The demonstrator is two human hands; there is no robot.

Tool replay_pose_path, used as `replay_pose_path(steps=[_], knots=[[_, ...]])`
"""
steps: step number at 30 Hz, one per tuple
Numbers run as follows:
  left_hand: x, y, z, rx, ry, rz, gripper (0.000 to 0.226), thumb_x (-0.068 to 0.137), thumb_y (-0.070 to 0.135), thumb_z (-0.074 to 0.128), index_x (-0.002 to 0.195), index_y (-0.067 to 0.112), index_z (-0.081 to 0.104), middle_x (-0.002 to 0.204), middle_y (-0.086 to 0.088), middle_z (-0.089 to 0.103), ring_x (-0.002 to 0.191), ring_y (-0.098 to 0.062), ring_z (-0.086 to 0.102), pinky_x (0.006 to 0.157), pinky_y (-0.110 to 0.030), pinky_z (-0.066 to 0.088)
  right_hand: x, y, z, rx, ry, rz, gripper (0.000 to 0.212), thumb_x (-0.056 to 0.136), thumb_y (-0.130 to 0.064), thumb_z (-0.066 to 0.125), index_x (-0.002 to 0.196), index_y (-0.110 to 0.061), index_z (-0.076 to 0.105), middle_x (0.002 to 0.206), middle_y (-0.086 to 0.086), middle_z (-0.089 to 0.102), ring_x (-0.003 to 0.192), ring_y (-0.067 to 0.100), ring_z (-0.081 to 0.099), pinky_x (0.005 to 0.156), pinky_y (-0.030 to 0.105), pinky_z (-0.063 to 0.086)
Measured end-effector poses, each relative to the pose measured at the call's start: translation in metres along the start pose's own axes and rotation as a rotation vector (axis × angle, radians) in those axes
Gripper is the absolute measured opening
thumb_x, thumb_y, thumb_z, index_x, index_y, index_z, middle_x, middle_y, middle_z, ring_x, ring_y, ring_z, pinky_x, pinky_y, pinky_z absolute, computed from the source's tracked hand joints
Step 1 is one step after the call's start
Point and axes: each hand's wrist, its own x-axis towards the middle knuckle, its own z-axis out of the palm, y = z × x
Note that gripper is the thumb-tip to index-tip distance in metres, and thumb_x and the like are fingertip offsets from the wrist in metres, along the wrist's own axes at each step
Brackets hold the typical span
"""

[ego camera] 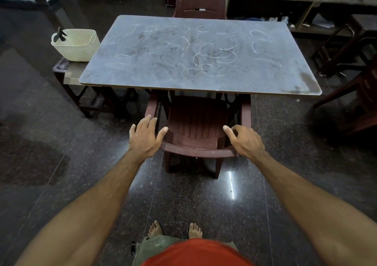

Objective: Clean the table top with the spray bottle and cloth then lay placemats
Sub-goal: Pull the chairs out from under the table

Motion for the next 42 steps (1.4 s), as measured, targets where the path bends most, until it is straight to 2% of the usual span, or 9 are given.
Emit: replay_pose_path(steps=[4,11,17,25,30,35,42], knots=[[-0.008,0.001,-0.001,-0.008,-0.011,0.006,0.085,0.091,0.070,0.016,0.154,0.015,0.029,0.163,-0.007,0.022,0.152,-0.020,0.017,0.121,-0.055,0.010,0.001,-0.003,0.003,-0.011,0.010,-0.054,0.070,0.098,-0.066,0.031,0.135,-0.011,0.055,0.124,0.009,0.065,0.111,0.026,0.063,0.089,0.043,0.049],[-0.015,-0.002,-0.016,-0.031,0.095,0.028,0.089,0.089,0.073,0.015,0.154,0.014,0.030,0.164,-0.007,0.020,0.152,-0.022,0.018,0.121,-0.053,0.012,0.004,-0.055,0.019,0.009,0.040,-0.305,0.070,0.099,-0.061,0.035,0.142,-0.008,0.048,0.143,0.010,0.053,0.132,0.025,0.049,0.111,0.043,0.036],[-0.014,-0.028,-0.041,-0.045,0.194,-0.014,0.086,0.091,0.070,0.018,0.155,0.012,0.028,0.165,-0.005,0.018,0.152,-0.022,0.017,0.121,-0.051,0.012,0.017,-0.126,0.032,0.000,0.064,-0.457,0.073,0.099,-0.063,0.032,0.148,-0.010,0.040,0.156,0.009,0.038,0.145,0.023,0.032,0.119,0.048,0.025],[-0.017,-0.108,-0.065,-0.092,0.236,-0.132,0.089,0.089,0.071,0.015,0.156,0.013,0.021,0.167,-0.003,0.012,0.153,-0.020,0.011,0.123,-0.047,0.007,0.036,-0.228,0.058,-0.019,0.056,-0.564,0.072,0.099,-0.063,0.033,0.150,-0.013,0.037,0.158,0.007,0.034,0.147,0.021,0.027,0.121,0.046,0.019],[-0.010,-0.172,-0.085,-0.097,0.250,-0.161,0.089,0.089,0.072,0.016,0.157,0.014,0.021,0.167,-0.002,0.011,0.153,-0.020,0.010,0.123,-0.047,0.007,0.047,-0.295,0.080,-0.024,0.050,-0.586,0.075,0.098,-0.066,0.027,0.151,-0.013,0.036,0.158,0.006,0.033,0.148,0.020,0.026,0.122,0.047,0.019],[-0.001,-0.231,-0.107,-0.078,0.235,-0.181,0.083,0.095,0.069,0.025,0.157,0.015,0.019,0.167,-0.001,0.008,0.154,-0.020,0.008,0.124,-0.047,0.007,0.051,-0.353,0.099,-0.008,0.050,-0.587,0.074,0.099,-0.065,0.027,0.152,-0.014,0.033,0.159,0.005,0.031,0.148,0.019,0.024,0.123,0.045,0.017],[0.016,-0.294,-0.135,-0.068,0.241,-0.174,0.089,0.089,0.073,0.014,0.157,0.015,0.018,0.167,-0.001,0.008,0.154,-0.019,0.008,0.124,-0.046,0.006,0.066,-0.416,0.119,0.017,0.042,-0.575,0.075,0.098,-0.065,0.029,0.152,-0.014,0.034,0.159,0.006,0.032,0.148,0.021,0.025,0.123,0.044,0.017]])
